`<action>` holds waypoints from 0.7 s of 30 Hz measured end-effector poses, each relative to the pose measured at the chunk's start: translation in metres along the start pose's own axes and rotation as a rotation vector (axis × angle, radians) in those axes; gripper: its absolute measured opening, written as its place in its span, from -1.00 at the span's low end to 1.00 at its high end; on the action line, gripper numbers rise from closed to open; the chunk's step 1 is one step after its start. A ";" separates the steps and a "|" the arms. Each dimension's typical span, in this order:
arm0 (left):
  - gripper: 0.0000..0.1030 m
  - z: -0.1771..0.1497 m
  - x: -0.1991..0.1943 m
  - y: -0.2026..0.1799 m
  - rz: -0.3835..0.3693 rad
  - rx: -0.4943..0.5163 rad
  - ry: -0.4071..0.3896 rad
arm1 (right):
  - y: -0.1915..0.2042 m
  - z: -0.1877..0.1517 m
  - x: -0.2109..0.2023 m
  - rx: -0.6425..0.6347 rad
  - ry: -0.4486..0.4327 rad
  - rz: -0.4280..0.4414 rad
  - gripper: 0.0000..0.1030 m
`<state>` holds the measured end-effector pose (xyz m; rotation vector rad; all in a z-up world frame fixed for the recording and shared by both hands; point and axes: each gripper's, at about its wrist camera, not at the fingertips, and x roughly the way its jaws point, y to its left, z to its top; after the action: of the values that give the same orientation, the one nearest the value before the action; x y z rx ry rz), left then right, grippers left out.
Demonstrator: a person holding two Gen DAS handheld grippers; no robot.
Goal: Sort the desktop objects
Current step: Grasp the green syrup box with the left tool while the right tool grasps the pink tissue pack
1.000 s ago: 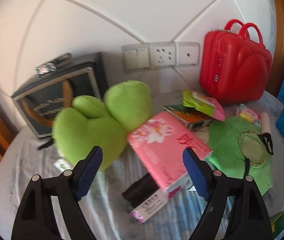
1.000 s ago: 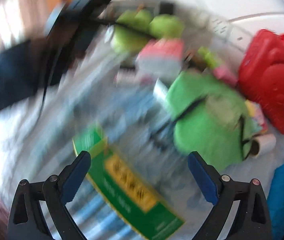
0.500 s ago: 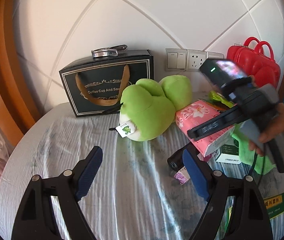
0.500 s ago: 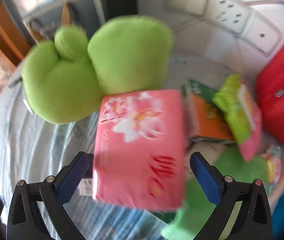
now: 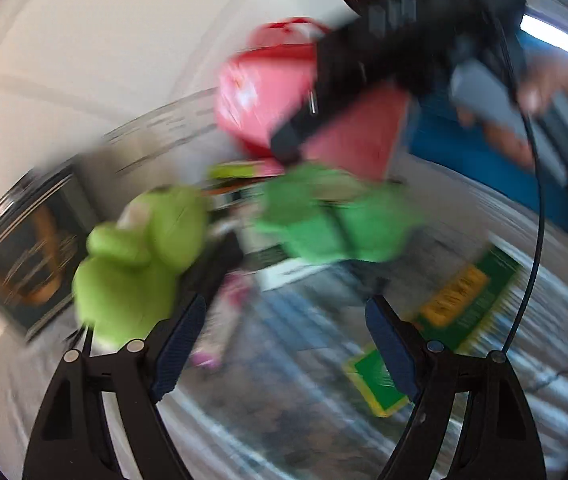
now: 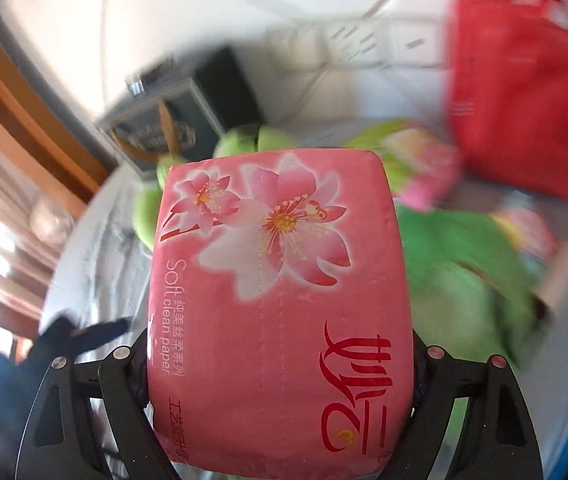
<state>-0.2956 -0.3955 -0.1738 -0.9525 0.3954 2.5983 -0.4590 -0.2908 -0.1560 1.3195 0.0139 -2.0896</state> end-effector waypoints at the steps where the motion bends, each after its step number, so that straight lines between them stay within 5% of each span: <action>1: 0.60 0.004 0.001 -0.015 -0.070 0.086 -0.001 | -0.010 -0.011 -0.025 0.032 -0.024 0.021 0.71; 5: 0.60 0.013 0.017 -0.052 -0.242 0.261 0.026 | -0.036 -0.056 -0.099 0.092 -0.078 -0.034 0.72; 12: 0.60 0.023 0.055 -0.114 -0.504 0.476 0.118 | -0.057 -0.106 -0.163 0.210 -0.124 -0.129 0.72; 15: 0.56 0.016 0.074 -0.132 -0.494 0.555 0.169 | -0.066 -0.118 -0.185 0.252 -0.161 -0.137 0.72; 16: 0.29 0.014 0.078 -0.135 -0.474 0.561 0.174 | -0.067 -0.120 -0.194 0.261 -0.183 -0.154 0.72; 17: 0.24 0.013 0.080 -0.137 -0.463 0.558 0.184 | -0.067 -0.126 -0.205 0.268 -0.210 -0.174 0.72; 21: 0.11 0.008 0.061 -0.148 -0.312 0.528 0.141 | -0.066 -0.142 -0.244 0.278 -0.311 -0.235 0.72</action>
<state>-0.2832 -0.2454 -0.2292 -0.9168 0.8437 2.0024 -0.3131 -0.0643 -0.0492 1.1774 -0.2763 -2.5518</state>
